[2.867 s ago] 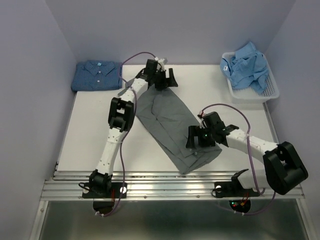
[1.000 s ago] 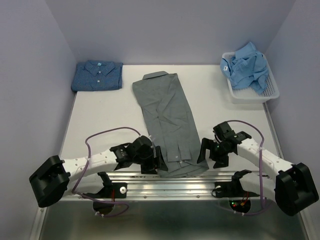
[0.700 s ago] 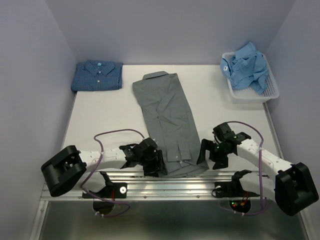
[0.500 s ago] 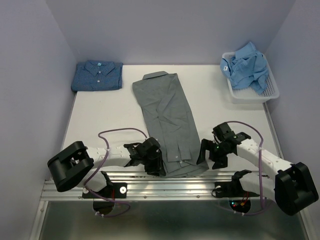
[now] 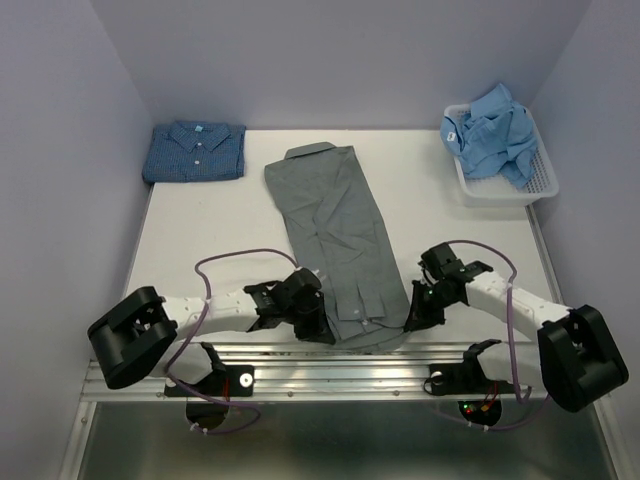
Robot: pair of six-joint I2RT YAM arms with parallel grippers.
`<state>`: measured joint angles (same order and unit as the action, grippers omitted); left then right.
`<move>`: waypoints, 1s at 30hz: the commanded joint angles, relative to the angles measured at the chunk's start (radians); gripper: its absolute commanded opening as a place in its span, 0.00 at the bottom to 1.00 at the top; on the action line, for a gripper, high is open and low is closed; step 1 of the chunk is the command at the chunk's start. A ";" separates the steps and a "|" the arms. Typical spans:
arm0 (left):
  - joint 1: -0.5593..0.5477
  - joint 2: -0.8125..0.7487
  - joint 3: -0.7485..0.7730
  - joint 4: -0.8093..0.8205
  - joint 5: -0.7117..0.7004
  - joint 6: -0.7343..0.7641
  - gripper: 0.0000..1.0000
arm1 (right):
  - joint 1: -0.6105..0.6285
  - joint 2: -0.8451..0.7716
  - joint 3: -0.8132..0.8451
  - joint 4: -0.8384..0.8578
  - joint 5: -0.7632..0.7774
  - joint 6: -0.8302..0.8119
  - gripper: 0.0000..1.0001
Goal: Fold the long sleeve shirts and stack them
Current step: Fold the shirt
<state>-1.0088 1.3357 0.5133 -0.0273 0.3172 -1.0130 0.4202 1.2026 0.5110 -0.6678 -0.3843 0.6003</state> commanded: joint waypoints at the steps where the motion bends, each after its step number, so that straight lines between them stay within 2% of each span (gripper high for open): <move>1: 0.001 -0.085 0.054 0.021 0.022 -0.029 0.00 | 0.008 -0.076 0.137 0.048 0.084 -0.051 0.03; 4: 0.033 -0.125 0.085 0.020 0.028 -0.029 0.00 | 0.008 -0.115 0.216 0.056 0.117 -0.085 0.03; 9: 0.234 -0.185 0.139 -0.005 0.069 0.037 0.00 | 0.008 -0.023 0.349 0.125 0.094 -0.119 0.02; 12: 0.337 -0.185 0.211 -0.022 0.066 0.122 0.00 | 0.008 0.055 0.483 0.180 0.195 -0.128 0.02; 18: 0.459 -0.092 0.353 -0.049 0.043 0.234 0.00 | 0.008 0.223 0.658 0.365 0.252 -0.132 0.02; 25: 0.610 0.019 0.430 -0.017 -0.003 0.263 0.00 | 0.008 0.483 0.878 0.427 0.233 -0.192 0.02; 30: 0.656 0.098 0.444 0.020 0.005 0.281 0.00 | 0.008 0.624 0.983 0.425 0.255 -0.217 0.03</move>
<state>-0.3740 1.3968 0.9020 -0.0597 0.3294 -0.7776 0.4202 1.7660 1.4124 -0.2970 -0.1596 0.4229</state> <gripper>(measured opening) 0.032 0.047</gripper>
